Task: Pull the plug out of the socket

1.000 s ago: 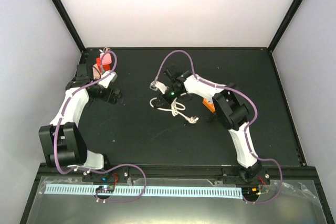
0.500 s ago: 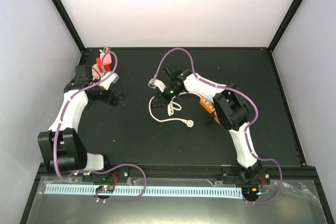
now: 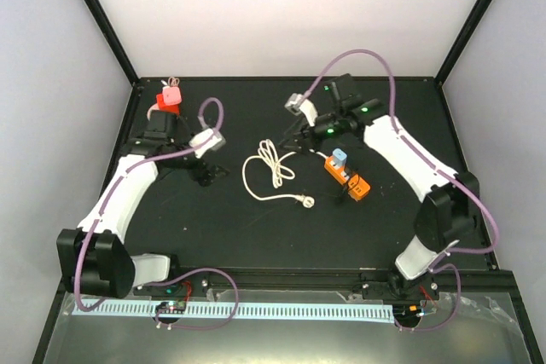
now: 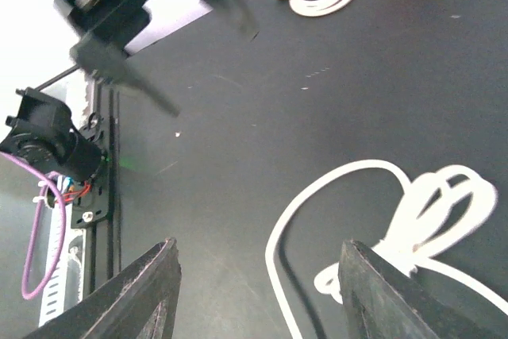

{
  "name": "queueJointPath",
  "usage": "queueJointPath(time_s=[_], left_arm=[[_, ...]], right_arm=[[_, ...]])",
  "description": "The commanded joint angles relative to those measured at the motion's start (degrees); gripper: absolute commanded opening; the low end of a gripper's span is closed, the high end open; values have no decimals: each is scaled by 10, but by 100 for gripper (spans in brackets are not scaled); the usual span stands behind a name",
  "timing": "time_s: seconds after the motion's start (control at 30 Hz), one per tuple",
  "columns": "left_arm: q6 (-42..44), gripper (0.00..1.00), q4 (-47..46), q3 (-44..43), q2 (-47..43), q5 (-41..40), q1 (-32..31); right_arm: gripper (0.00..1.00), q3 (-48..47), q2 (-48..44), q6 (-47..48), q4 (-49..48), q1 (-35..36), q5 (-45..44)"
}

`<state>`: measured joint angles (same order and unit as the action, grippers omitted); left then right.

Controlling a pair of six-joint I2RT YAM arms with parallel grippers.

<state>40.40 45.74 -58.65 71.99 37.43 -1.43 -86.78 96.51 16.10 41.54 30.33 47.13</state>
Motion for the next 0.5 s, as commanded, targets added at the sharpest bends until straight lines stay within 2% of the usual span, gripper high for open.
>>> queueJointPath(time_s=[0.0, 0.13, 0.4, 0.47], left_arm=[[39, 94, 11, 12, 8, 1, -98], [23, 90, -14, 9, 48, -43, -188], [-4, 88, -56, -1, 129, -136, -314], [-15, 86, -56, -15, 167, -161, -336]], right_arm=[[58, 35, -43, 16, 41, -60, 8], [58, 58, -69, 31, 68, -125, 13], [59, 101, -98, 69, 102, -251, 22], [65, 103, -94, 81, 116, -278, 26]])
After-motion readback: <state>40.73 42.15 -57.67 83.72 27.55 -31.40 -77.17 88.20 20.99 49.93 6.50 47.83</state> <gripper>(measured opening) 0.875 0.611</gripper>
